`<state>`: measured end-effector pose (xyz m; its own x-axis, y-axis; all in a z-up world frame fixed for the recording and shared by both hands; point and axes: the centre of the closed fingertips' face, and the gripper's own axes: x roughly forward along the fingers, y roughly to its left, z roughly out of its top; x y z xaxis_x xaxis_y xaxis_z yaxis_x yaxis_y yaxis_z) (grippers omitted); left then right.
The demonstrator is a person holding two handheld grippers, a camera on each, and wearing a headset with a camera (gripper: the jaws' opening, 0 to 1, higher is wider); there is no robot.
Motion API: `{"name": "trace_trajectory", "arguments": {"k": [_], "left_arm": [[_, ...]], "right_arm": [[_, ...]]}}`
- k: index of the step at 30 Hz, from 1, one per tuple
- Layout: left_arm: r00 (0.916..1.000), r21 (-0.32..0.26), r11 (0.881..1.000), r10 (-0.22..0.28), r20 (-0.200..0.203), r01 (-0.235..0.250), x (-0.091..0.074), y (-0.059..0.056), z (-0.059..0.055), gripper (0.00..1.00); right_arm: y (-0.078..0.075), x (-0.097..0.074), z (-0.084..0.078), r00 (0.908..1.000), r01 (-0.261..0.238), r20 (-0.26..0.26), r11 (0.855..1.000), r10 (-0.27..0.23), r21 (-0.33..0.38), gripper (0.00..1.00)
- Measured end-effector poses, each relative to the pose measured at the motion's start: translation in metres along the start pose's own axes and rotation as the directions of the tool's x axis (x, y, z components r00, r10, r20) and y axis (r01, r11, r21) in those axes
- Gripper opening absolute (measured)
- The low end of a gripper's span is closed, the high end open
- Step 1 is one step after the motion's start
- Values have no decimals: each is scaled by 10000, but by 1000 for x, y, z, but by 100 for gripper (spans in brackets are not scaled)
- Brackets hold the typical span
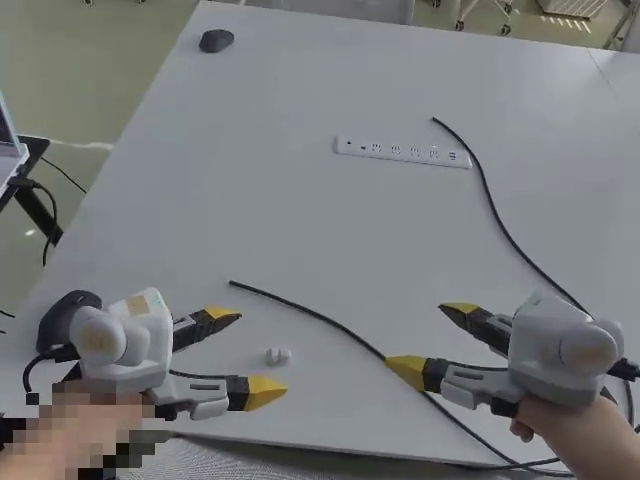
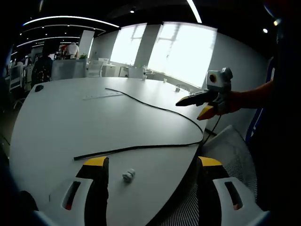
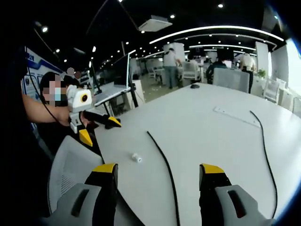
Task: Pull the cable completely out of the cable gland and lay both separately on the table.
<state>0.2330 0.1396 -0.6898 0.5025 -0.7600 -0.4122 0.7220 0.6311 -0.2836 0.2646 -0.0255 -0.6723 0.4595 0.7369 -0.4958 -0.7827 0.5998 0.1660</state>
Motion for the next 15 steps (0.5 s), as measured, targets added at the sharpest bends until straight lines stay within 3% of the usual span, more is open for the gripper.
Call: {"name": "trace_trajectory", "arguments": {"k": [8,12,15], "left_arm": [[9999,4,9999,109,-84,-109,-8,-3,-2,83],[9987,-62,9993,359,-368,-361,-11,3,-8,88],[9975,-12,9981,619,-351,-620,-15,11,-5,87]], "right_arm": [[0,-15,-18,9997,120,185,9993,-127,367,81],[-1,-17,-35,9994,225,-268,9994,-219,248,84],[-3,-18,-44,9975,273,-658,9994,-257,235,85]]}}
